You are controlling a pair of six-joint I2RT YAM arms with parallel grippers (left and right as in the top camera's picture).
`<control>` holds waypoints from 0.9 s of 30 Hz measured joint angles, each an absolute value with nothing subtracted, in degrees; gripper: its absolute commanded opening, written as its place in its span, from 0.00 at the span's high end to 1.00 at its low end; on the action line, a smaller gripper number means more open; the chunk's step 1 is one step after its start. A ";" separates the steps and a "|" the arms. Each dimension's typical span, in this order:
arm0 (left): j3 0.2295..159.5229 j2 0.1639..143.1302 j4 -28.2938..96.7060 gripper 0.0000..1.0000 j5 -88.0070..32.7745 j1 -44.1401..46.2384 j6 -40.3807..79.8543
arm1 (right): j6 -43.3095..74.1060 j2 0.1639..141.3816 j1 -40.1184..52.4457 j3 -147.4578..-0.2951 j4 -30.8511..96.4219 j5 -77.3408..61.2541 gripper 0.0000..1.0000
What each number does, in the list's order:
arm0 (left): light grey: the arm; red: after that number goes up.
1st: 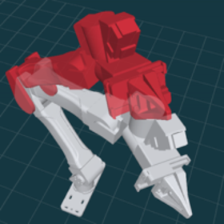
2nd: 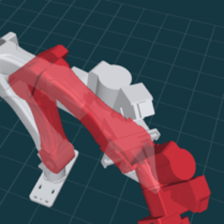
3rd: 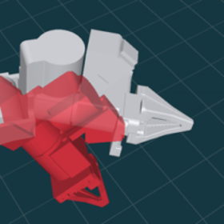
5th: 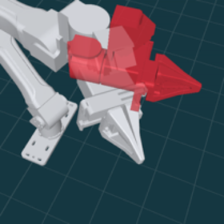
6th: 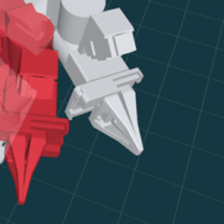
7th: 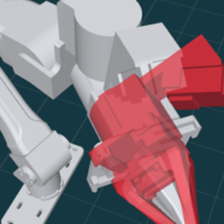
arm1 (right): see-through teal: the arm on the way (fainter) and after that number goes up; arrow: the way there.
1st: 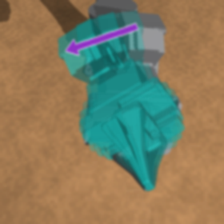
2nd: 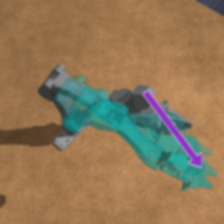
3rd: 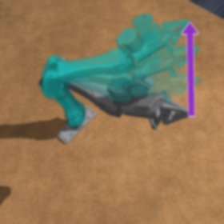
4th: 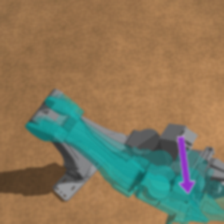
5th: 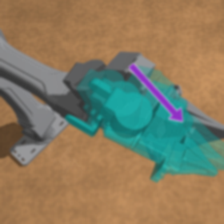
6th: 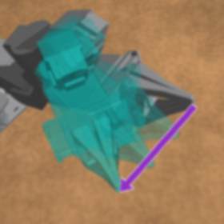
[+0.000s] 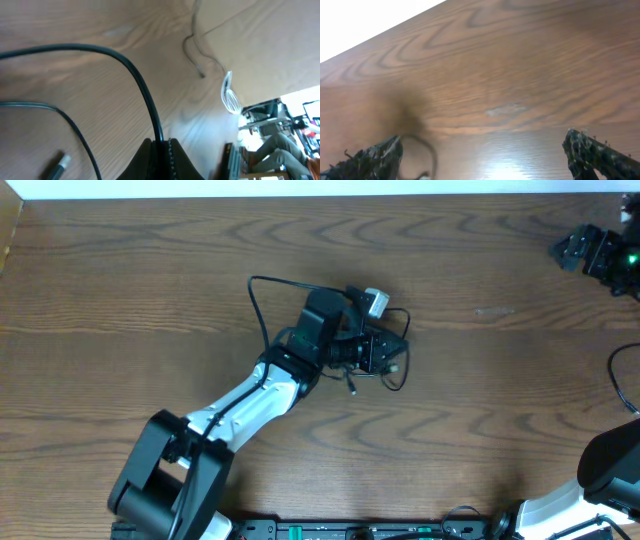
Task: Untangle cables
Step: 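Move the right gripper in toward the left gripper's cable bundle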
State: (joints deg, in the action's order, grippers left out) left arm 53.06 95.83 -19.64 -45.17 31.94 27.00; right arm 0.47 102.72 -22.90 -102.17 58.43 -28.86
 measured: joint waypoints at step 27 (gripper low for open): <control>53.06 85.95 -22.72 0.91 -37.12 26.76 28.38 | -38.76 102.72 -8.08 -102.15 86.41 -50.89 0.01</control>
